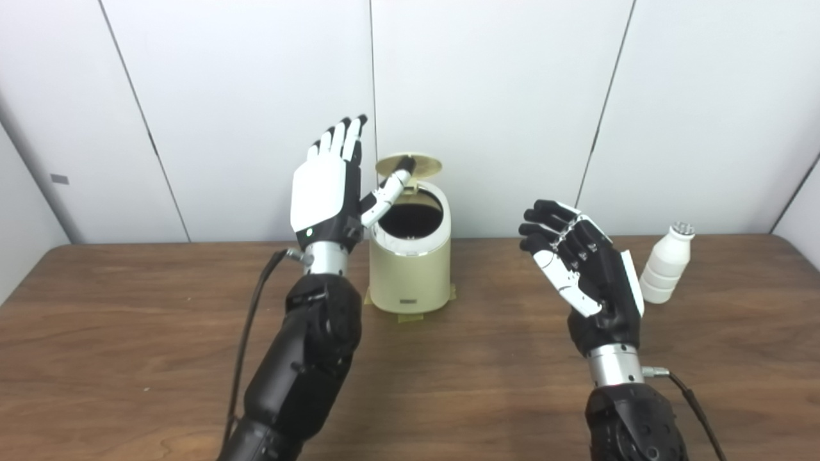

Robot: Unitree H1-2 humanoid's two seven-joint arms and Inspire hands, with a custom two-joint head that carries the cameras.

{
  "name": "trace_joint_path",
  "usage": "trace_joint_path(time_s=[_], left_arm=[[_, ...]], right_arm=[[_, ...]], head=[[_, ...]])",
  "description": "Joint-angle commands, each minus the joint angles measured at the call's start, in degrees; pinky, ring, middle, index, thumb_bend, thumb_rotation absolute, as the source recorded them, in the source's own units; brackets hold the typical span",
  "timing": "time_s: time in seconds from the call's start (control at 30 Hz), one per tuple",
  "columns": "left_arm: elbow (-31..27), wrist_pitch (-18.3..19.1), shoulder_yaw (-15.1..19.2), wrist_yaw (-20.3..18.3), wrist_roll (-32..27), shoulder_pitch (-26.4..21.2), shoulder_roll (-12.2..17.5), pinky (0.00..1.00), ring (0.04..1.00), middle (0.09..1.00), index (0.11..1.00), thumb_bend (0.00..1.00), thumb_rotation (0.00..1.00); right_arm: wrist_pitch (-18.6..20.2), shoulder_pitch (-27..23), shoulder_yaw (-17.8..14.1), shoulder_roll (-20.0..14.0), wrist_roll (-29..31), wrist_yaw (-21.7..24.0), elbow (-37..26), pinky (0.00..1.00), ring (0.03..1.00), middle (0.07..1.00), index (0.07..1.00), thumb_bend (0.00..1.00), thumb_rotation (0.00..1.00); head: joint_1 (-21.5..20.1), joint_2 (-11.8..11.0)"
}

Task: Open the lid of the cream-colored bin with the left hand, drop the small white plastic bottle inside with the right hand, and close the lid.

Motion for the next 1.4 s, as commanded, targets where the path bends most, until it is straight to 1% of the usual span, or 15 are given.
trace_joint_path(time_s=[0.0, 0.07, 0.1, 0.2, 0.33, 0.43, 0.53, 0.63, 0.77, 0.87, 0.97, 1.03, 1.1, 1.2, 1.37], left_arm=[[-5.3, -5.6, 1.9, 0.0, -5.1, -0.9, -0.1, 0.88, 0.942, 0.923, 0.901, 0.21, 1.00], [-9.0, -6.8, 3.5, -2.5, -10.1, 0.6, -0.9, 0.85, 0.914, 0.899, 0.883, 0.20, 1.00], [-11.2, -6.5, 4.4, -3.7, -12.2, 1.5, -1.3, 0.81, 0.889, 0.883, 0.868, 0.19, 0.97], [-15.4, -5.3, 6.0, -5.5, -14.1, 3.4, -1.6, 0.74, 0.851, 0.857, 0.841, 0.17, 0.89], [-17.8, -6.7, 8.3, -6.9, -16.1, 6.5, -0.7, 0.75, 0.845, 0.847, 0.837, 0.15, 0.88], [-19.8, -7.3, 9.2, -9.9, -19.8, 9.2, 0.5, 0.76, 0.852, 0.855, 0.844, 0.15, 0.89], [-22.0, -7.2, 9.5, -12.6, -23.3, 11.7, 1.2, 0.76, 0.841, 0.848, 0.835, 0.16, 0.78], [-24.1, -6.4, 10.2, -13.2, -25.0, 14.0, 0.5, 0.75, 0.824, 0.835, 0.818, 0.20, 0.74], [-25.9, -5.2, 10.9, -13.2, -24.9, 16.9, -0.4, 0.73, 0.811, 0.826, 0.810, 0.20, 0.70], [-26.3, -5.4, 11.3, -13.7, -25.1, 18.4, -0.6, 0.74, 0.819, 0.834, 0.822, 0.21, 0.73], [-26.1, -6.4, 11.5, -14.2, -25.9, 20.0, -0.6, 0.76, 0.828, 0.841, 0.828, 0.20, 0.75], [-25.6, -7.3, 11.4, -14.0, -25.3, 21.0, -0.6, 0.76, 0.826, 0.839, 0.823, 0.20, 0.78], [-25.0, -8.0, 11.3, -13.8, -24.3, 21.8, -0.3, 0.77, 0.831, 0.840, 0.823, 0.23, 0.81], [-24.0, -9.6, 11.2, -13.6, -23.4, 22.4, 0.1, 0.77, 0.834, 0.841, 0.827, 0.26, 0.82], [-23.5, -10.5, 11.3, -13.5, -23.6, 23.5, 0.2, 0.79, 0.843, 0.844, 0.832, 0.31, 0.82]], right_arm=[[-1.6, -2.4, 0.1, 0.0, 0.4, 0.4, -1.7, 0.61, 0.663, 0.680, 0.663, 0.36, 0.29], [-1.7, -2.4, 0.1, 0.0, 0.4, 0.4, -1.6, 0.61, 0.662, 0.679, 0.663, 0.37, 0.30], [-1.6, -2.4, 0.1, 0.0, 0.4, 0.4, -1.6, 0.60, 0.660, 0.678, 0.662, 0.37, 0.30], [-1.3, -2.4, 0.1, 0.1, 0.7, 0.4, -2.0, 0.60, 0.661, 0.679, 0.663, 0.37, 0.32], [-1.1, -1.9, 0.3, 0.2, 1.1, 0.6, -2.9, 0.60, 0.654, 0.674, 0.661, 0.37, 0.32], [-1.2, -1.9, 0.1, 0.3, 1.0, 0.2, -3.2, 0.60, 0.657, 0.672, 0.662, 0.37, 0.30], [-2.4, -2.1, 0.0, 0.4, 0.6, -0.1, -2.9, 0.60, 0.656, 0.667, 0.656, 0.35, 0.27], [-3.2, -2.6, -0.1, -0.1, -0.1, -0.1, -2.9, 0.61, 0.661, 0.673, 0.664, 0.34, 0.28], [-3.6, -3.9, -0.6, -1.0, -1.7, -0.4, -3.6, 0.61, 0.663, 0.669, 0.660, 0.35, 0.31], [-5.0, -5.5, -0.7, -1.5, -3.8, -1.0, -4.6, 0.61, 0.675, 0.686, 0.678, 0.44, 0.32], [-8.4, -7.8, -1.7, -2.6, -8.2, -3.1, -4.2, 0.63, 0.704, 0.715, 0.708, 0.62, 0.31], [-12.4, -9.3, -3.3, -5.3, -11.6, -4.8, -1.5, 0.64, 0.716, 0.736, 0.737, 0.76, 0.39], [-15.5, -10.7, -4.8, -7.9, -13.2, -5.6, 1.2, 0.66, 0.738, 0.756, 0.769, 0.84, 0.47], [-17.0, -12.7, -6.7, -10.6, -13.7, -6.2, 3.0, 0.68, 0.742, 0.763, 0.781, 0.83, 0.47], [-12.7, -15.3, -8.5, -11.4, -13.4, -7.6, 1.3, 0.64, 0.745, 0.764, 0.774, 0.86, 0.41]], head=[[0.0, 0.0], [0.0, -0.1], [0.1, -0.2], [0.0, -0.1], [0.0, 0.0], [0.3, 0.1], [0.4, 0.1], [-0.2, 0.3], [-0.8, 0.5], [-1.2, 0.8], [-1.6, 0.9], [-1.9, 0.8], [-1.9, 0.8], [-2.1, 0.8], [-2.2, 1.0]])
